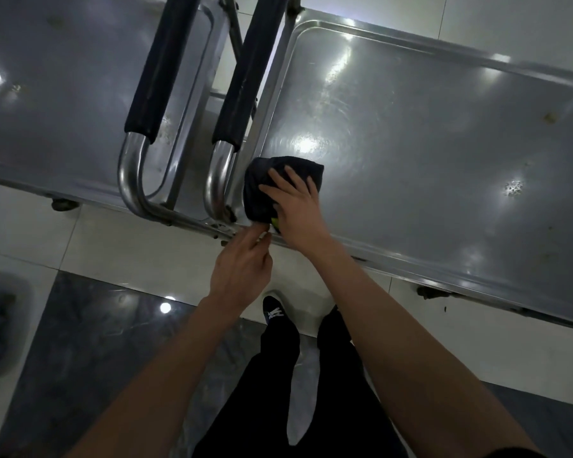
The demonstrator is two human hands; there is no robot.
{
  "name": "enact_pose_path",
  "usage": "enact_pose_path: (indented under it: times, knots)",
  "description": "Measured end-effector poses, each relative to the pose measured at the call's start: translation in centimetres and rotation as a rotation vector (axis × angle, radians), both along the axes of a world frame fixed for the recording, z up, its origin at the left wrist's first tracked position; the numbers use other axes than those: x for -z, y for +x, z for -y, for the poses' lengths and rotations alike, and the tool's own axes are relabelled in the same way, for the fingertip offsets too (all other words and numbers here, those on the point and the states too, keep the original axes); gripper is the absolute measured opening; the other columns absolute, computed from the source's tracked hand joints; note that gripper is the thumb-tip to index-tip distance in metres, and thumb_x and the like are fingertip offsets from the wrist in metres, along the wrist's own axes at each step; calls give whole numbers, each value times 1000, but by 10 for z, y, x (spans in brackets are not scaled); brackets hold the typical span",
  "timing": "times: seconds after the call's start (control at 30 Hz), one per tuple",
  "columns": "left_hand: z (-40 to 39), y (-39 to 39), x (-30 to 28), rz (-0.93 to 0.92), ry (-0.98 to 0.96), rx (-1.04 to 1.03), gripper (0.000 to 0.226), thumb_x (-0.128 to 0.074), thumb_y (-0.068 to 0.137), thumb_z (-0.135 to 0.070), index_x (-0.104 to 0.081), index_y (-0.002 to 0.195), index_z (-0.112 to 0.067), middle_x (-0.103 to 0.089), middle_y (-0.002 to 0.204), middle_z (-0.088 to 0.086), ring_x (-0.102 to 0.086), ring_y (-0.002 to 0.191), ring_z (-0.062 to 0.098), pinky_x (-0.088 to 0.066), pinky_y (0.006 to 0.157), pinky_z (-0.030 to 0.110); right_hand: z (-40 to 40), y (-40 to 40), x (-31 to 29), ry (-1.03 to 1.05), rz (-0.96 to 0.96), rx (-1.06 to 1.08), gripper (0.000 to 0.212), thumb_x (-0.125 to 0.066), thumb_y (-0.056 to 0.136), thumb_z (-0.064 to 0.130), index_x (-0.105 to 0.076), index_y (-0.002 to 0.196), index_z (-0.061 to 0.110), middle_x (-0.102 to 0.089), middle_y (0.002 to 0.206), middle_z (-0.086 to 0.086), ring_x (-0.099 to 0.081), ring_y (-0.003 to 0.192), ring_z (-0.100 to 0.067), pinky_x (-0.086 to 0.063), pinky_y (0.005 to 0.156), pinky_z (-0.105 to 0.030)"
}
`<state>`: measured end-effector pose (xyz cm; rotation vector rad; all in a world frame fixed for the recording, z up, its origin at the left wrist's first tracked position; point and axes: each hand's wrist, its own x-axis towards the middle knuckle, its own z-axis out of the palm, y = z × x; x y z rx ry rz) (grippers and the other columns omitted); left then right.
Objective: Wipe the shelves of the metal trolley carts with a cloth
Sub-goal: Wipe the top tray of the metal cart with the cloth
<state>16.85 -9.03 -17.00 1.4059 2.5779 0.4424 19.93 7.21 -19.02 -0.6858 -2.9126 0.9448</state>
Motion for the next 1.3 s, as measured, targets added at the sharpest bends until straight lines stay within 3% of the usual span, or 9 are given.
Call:
enact_pose_path:
  times: [0.13,0.37,0.57,0.7,0.83,0.93,1.07,1.3]
  knots:
    - [3,-4,1,-55,-34,30,42,-61,81,-1,-68,122,-5,-66,120,7,-65,97,26,-55,75,37,2,-3,-1,-1,-2,-58,53,-56,94,7,-54,143,28,-31,162,4,-13,153,-21,0,124,-48]
    - [1,1,-5,-145,-132,60,46,-67,74,-6,-69,120,-8,-65,116,5,-64,75,26,-49,64,36,1,28,0,-2,-47,21,50,-59,91,4,-61,135,27,-41,157,4,-22,151,-22,-7,124,-49]
    - [-8,8,-14,-136,-319,29,40,-51,88,-18,-60,127,-12,-52,137,2,-65,87,22,-42,84,37,-19,79,1,29,-27,39,49,-67,87,6,-63,132,25,-43,156,3,-25,151,-24,-13,123,-53]
    - [-17,15,-22,-126,-389,-19,37,-44,93,-22,-60,124,-11,-51,132,4,-65,87,26,-46,88,40,-38,124,0,14,1,91,50,-65,89,7,-61,134,27,-40,157,4,-24,151,-23,-13,123,-52]
    - [-34,20,-31,-133,-418,-95,30,-45,95,-27,-68,107,-12,-57,122,4,-66,80,25,-44,94,42,-55,168,-5,16,8,136,47,-61,92,6,-61,135,26,-40,157,3,-24,151,-24,-14,123,-53]
    - [-53,27,-33,-150,-375,-86,35,-40,95,-30,-70,97,-12,-64,110,5,-63,95,24,-46,93,45,-66,196,-8,6,13,175,46,-60,93,6,-61,135,25,-40,157,1,-23,151,-25,-12,123,-53]
    - [-98,74,-34,-112,-241,119,30,-48,96,-30,-69,111,-14,-64,123,5,-55,117,26,-44,96,49,-83,227,-9,-8,19,273,44,-55,96,6,-60,136,25,-37,159,2,-20,152,-23,-10,124,-51]
    - [-160,138,-17,-104,-202,218,26,-50,95,-32,-71,103,-20,-63,117,-2,-55,110,22,-40,86,42,-117,289,-11,-6,36,372,46,-55,95,4,-59,137,24,-36,159,0,-20,152,-24,-12,124,-51]
